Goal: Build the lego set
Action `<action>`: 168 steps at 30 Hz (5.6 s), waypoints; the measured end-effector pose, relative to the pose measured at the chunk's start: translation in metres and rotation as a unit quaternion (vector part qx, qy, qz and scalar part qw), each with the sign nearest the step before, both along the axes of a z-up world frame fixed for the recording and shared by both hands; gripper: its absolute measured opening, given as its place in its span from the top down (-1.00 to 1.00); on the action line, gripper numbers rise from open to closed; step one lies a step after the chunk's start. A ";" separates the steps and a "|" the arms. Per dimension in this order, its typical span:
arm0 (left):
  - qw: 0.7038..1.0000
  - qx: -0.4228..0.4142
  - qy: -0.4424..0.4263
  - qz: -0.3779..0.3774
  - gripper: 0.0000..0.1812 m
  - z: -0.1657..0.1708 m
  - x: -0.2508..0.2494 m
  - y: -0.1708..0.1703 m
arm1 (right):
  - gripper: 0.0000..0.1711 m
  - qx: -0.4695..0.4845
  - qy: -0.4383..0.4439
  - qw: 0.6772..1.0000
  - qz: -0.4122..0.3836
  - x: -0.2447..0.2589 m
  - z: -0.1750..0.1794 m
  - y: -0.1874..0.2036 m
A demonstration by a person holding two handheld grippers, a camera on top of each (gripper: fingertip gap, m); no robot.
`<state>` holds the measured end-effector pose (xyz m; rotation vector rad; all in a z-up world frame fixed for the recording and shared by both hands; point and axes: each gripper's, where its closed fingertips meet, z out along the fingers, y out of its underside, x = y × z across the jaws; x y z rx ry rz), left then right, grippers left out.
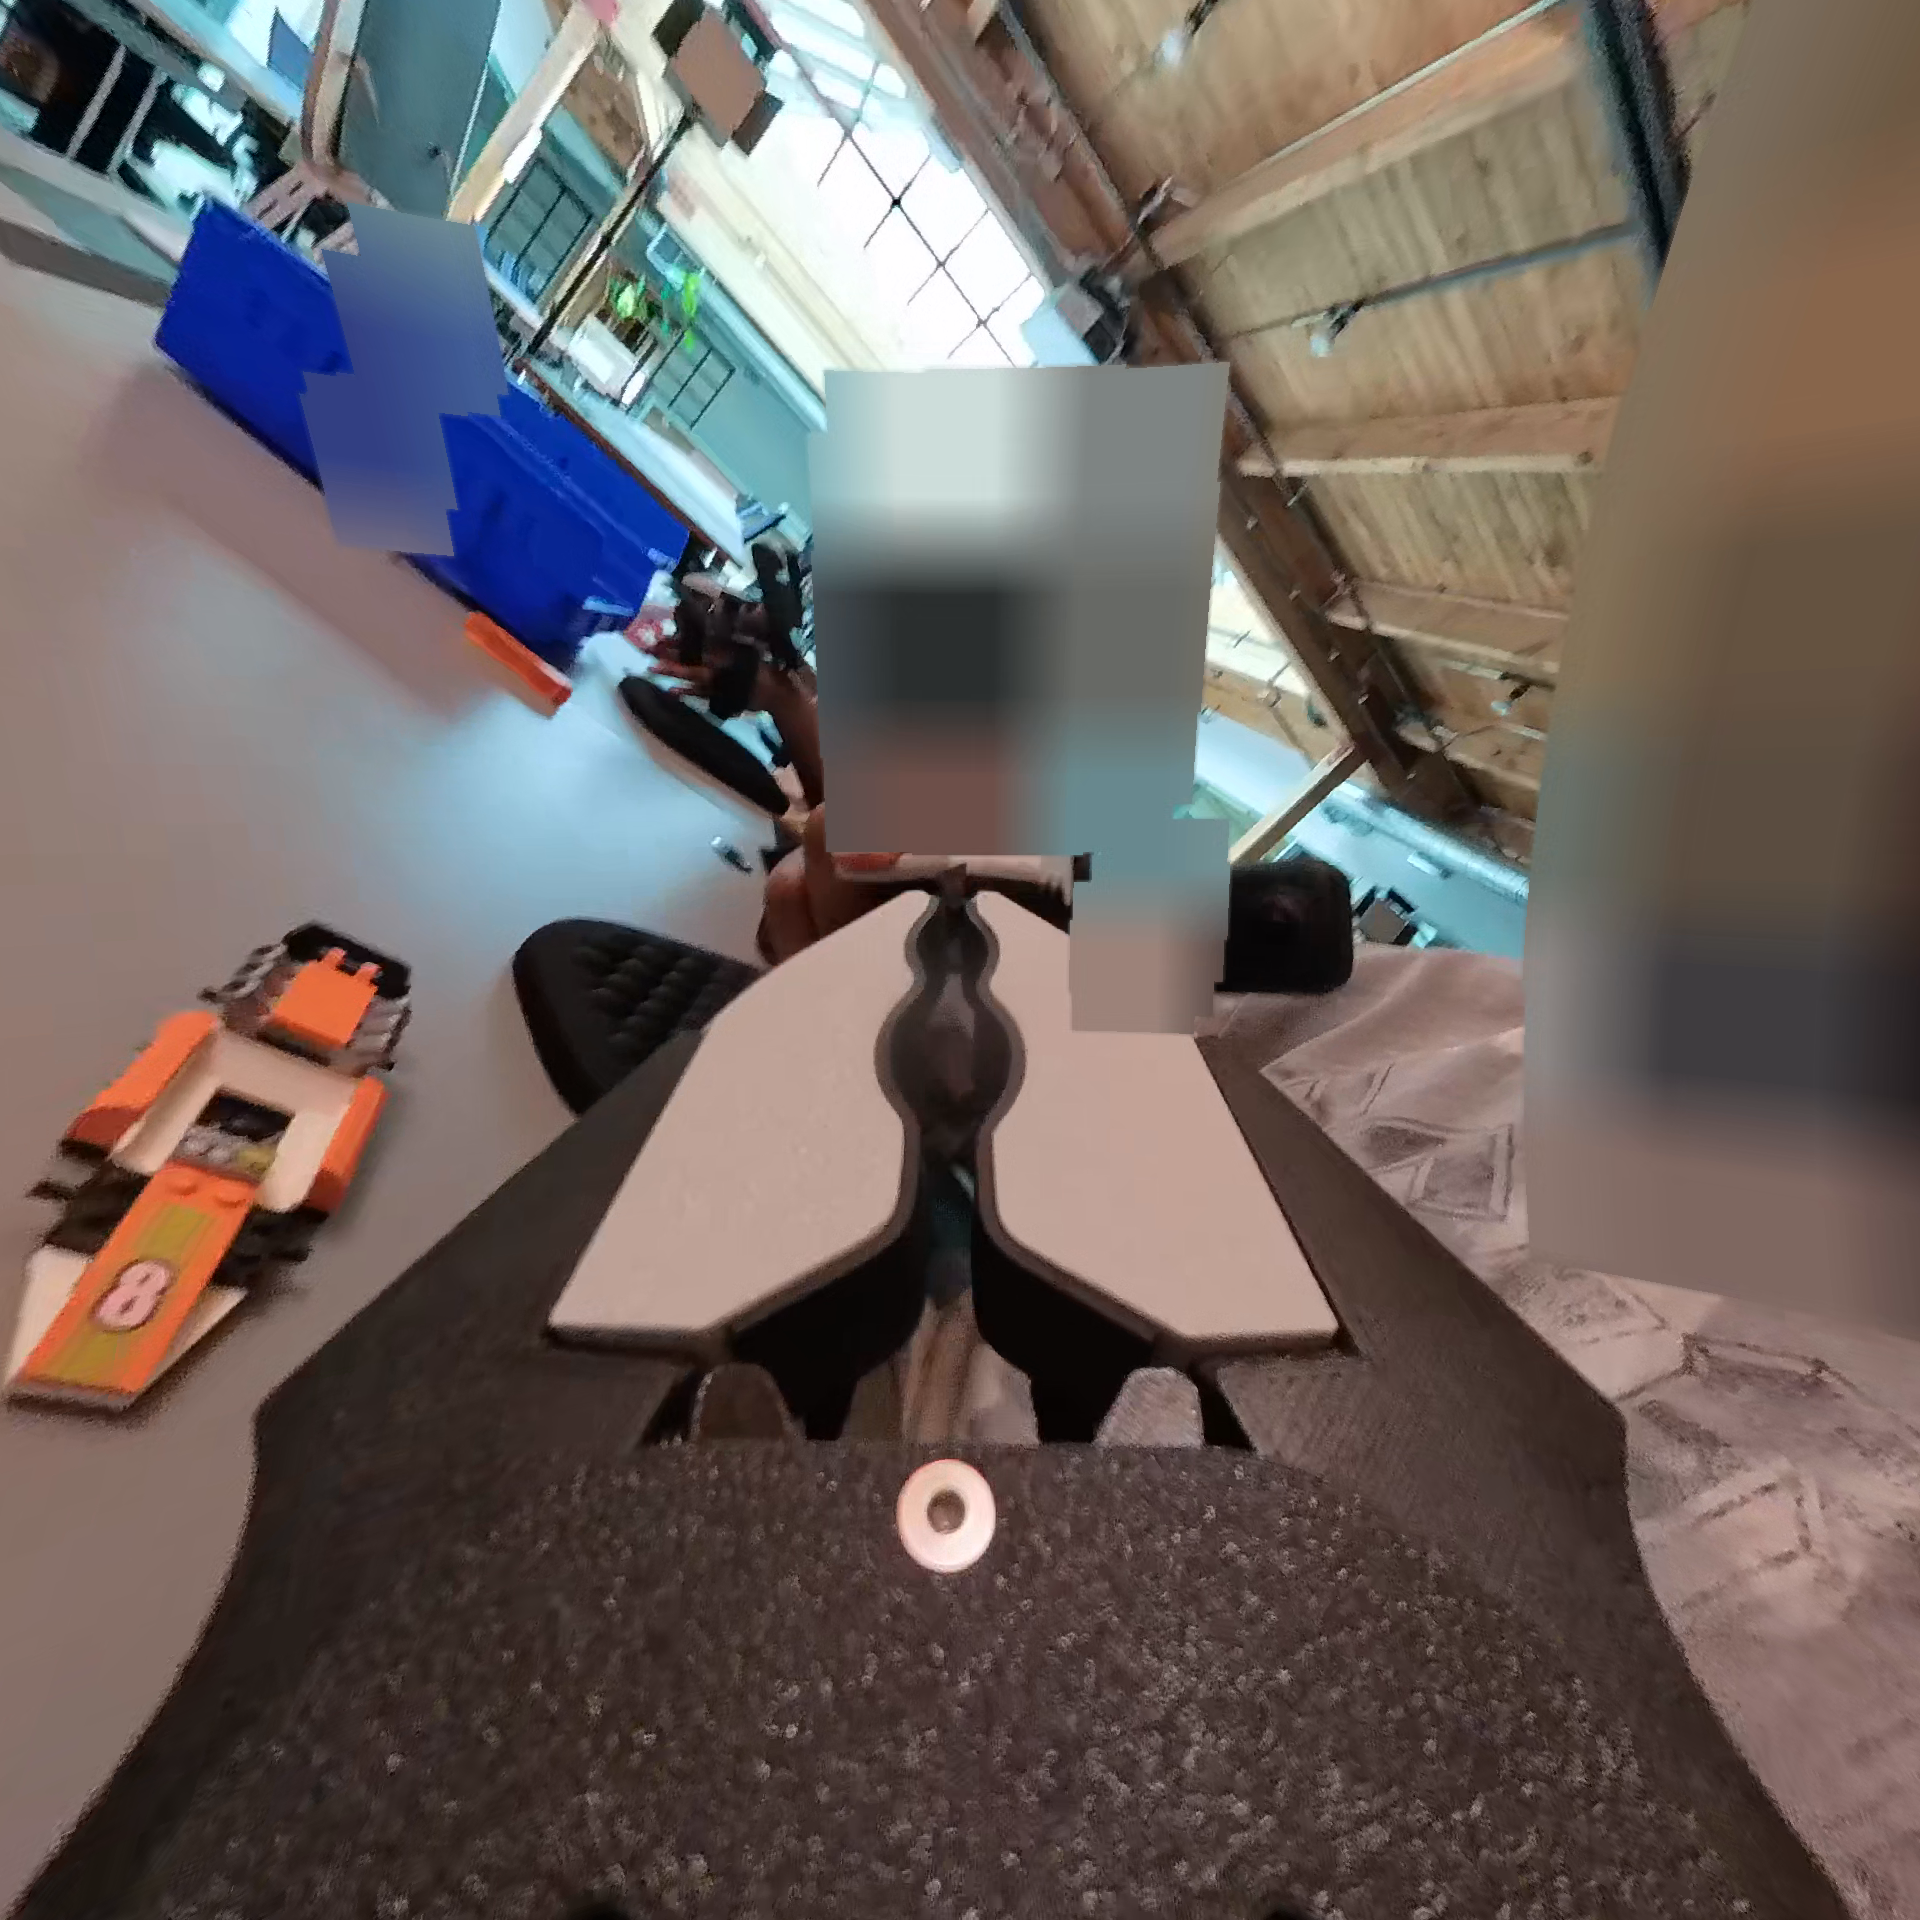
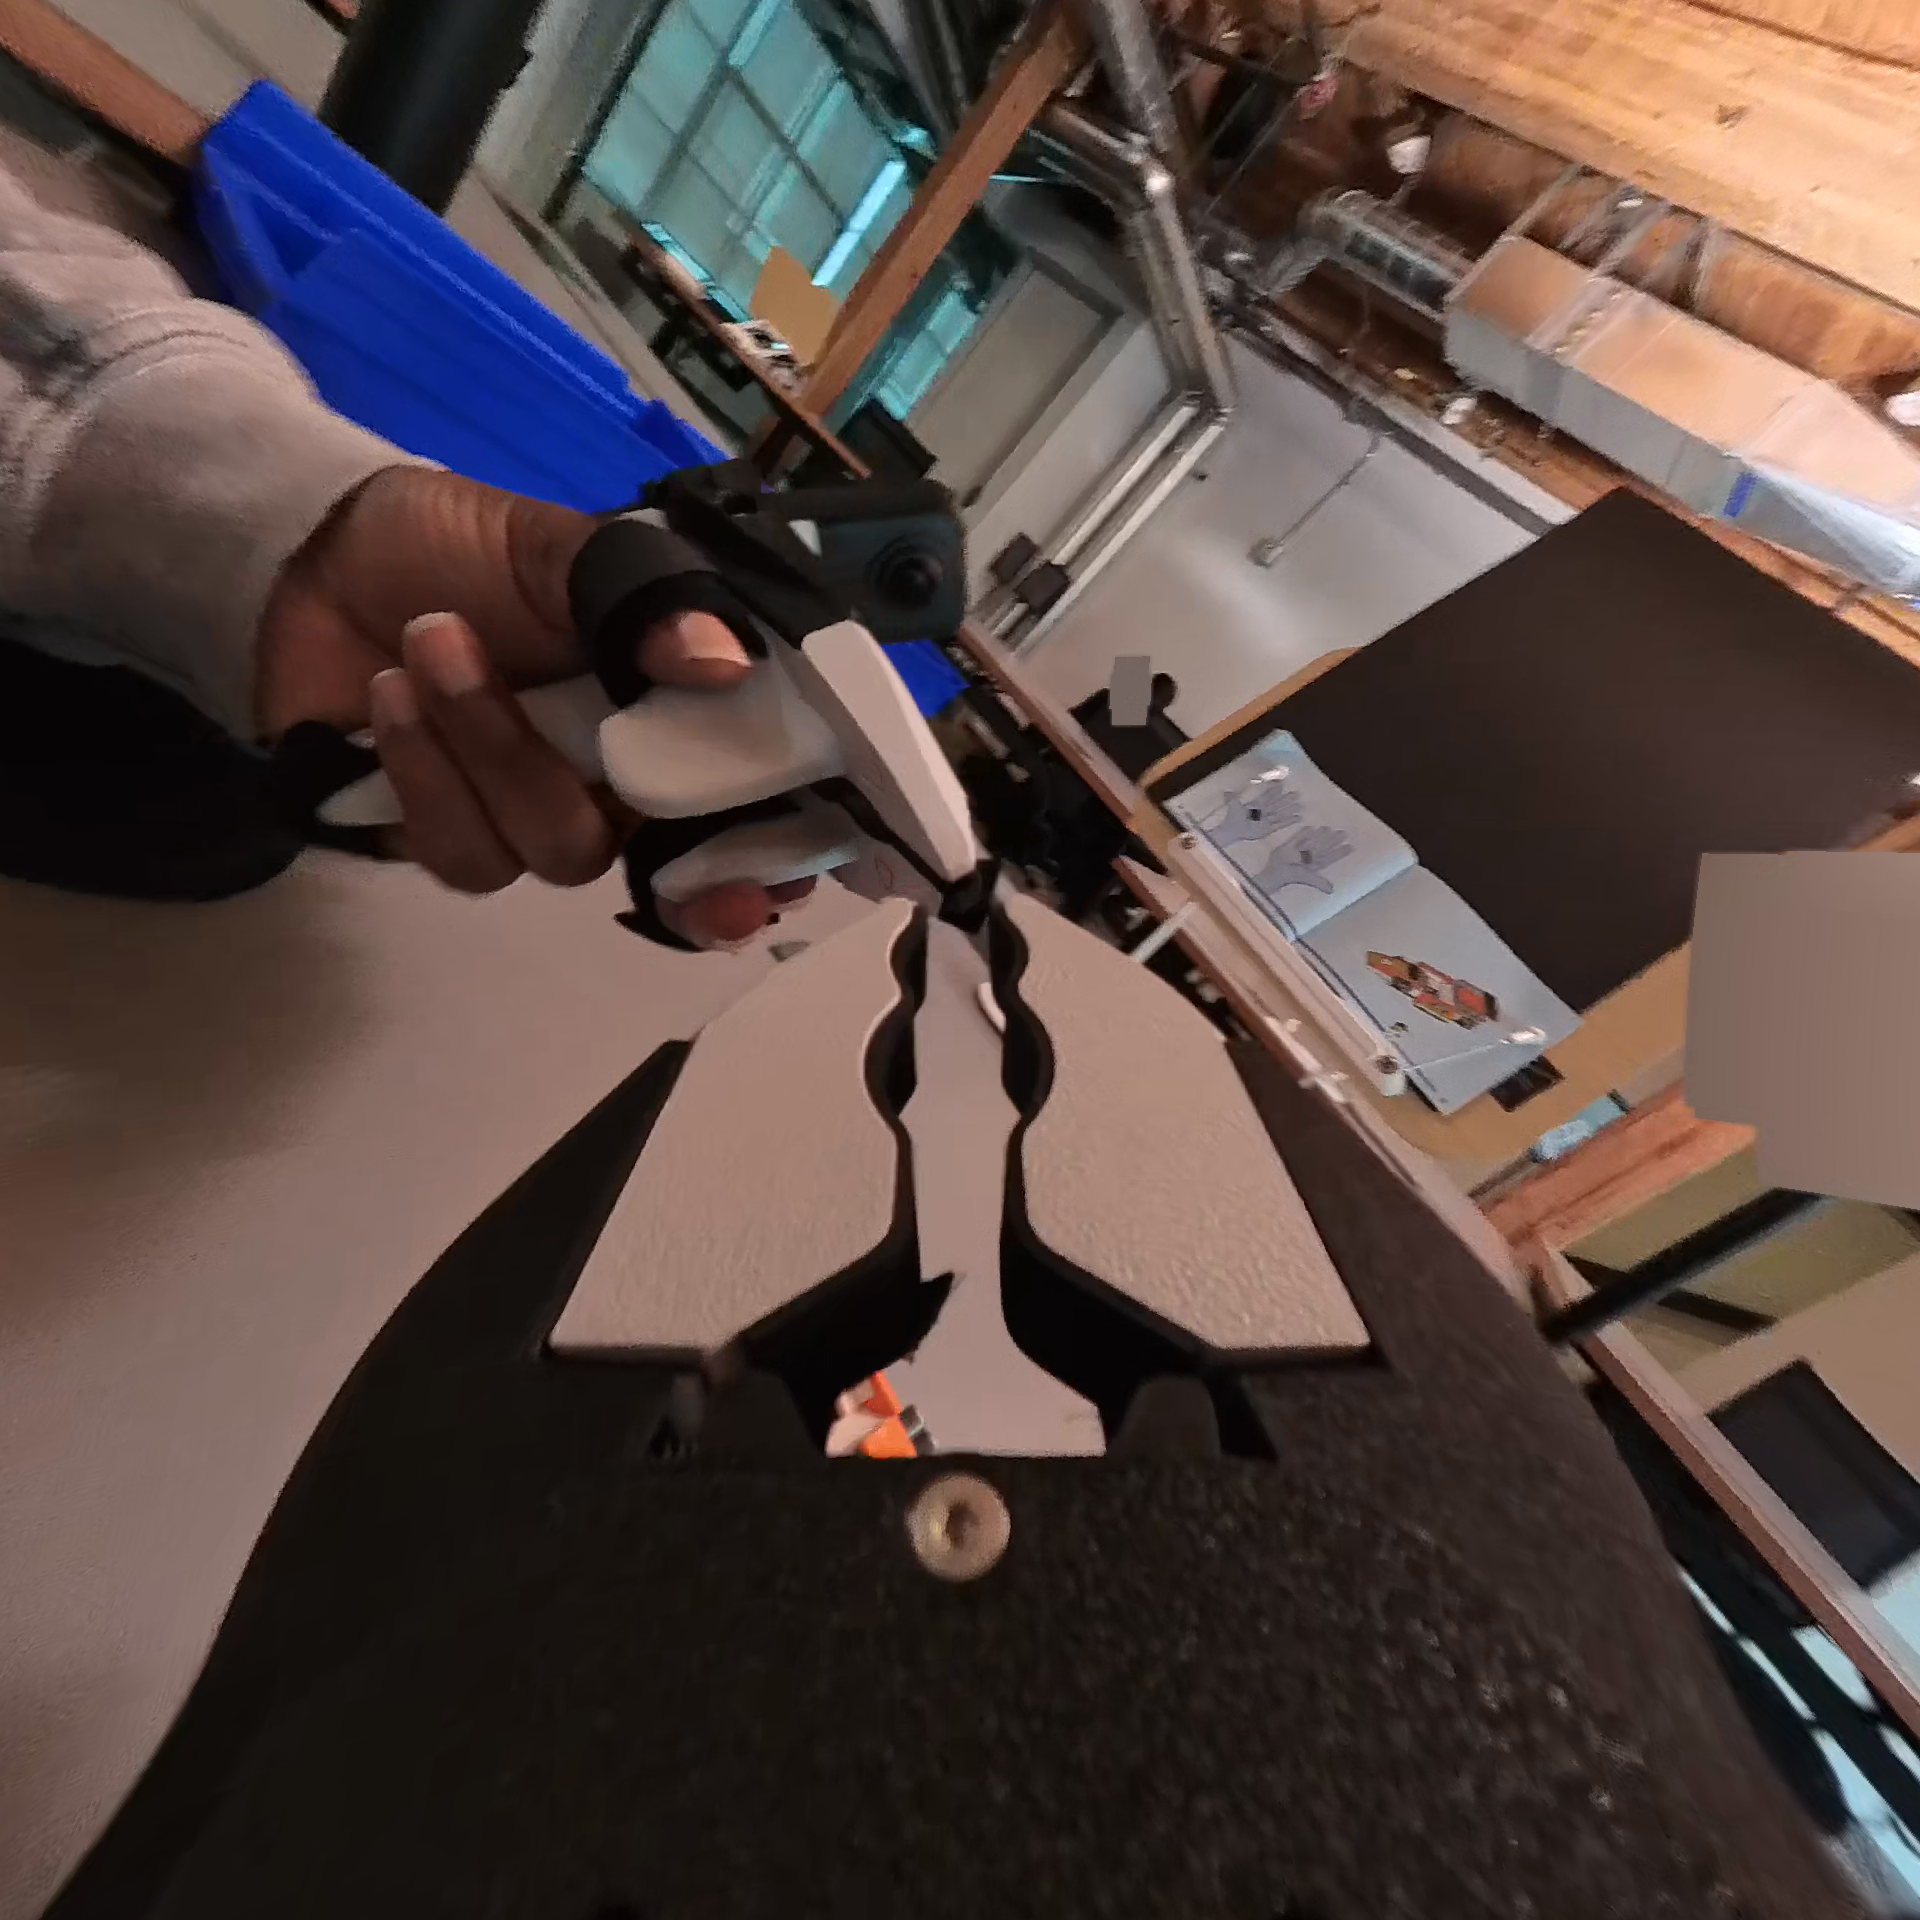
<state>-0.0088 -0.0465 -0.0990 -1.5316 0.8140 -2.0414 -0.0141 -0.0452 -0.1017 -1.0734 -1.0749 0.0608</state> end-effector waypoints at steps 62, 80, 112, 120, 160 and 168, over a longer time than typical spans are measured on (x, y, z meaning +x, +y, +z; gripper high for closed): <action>0.825 0.403 0.396 -0.011 0.82 -0.156 0.004 0.072 | 0.80 -0.491 -0.336 0.799 0.090 0.023 -0.149 0.071; 0.824 0.402 0.399 -0.011 0.82 -0.155 0.005 0.070 | 0.81 -0.467 -0.345 0.807 0.108 0.021 -0.146 0.069; 0.824 0.402 0.400 -0.008 0.82 -0.156 0.005 0.069 | 0.72 -0.490 -0.320 0.804 0.105 0.026 -0.134 0.069; 0.823 0.405 0.398 -0.011 0.82 -0.156 0.004 0.069 | 0.42 -0.471 -0.277 0.830 0.110 0.062 -0.135 0.067; 0.965 -0.041 0.261 0.004 0.72 -0.115 0.011 0.073 | 0.39 -0.340 -0.168 0.914 0.143 0.023 -0.127 0.077; 0.967 -0.018 0.252 0.020 0.76 -0.110 0.011 0.075 | 0.39 -0.276 -0.186 0.935 0.125 0.023 -0.124 0.081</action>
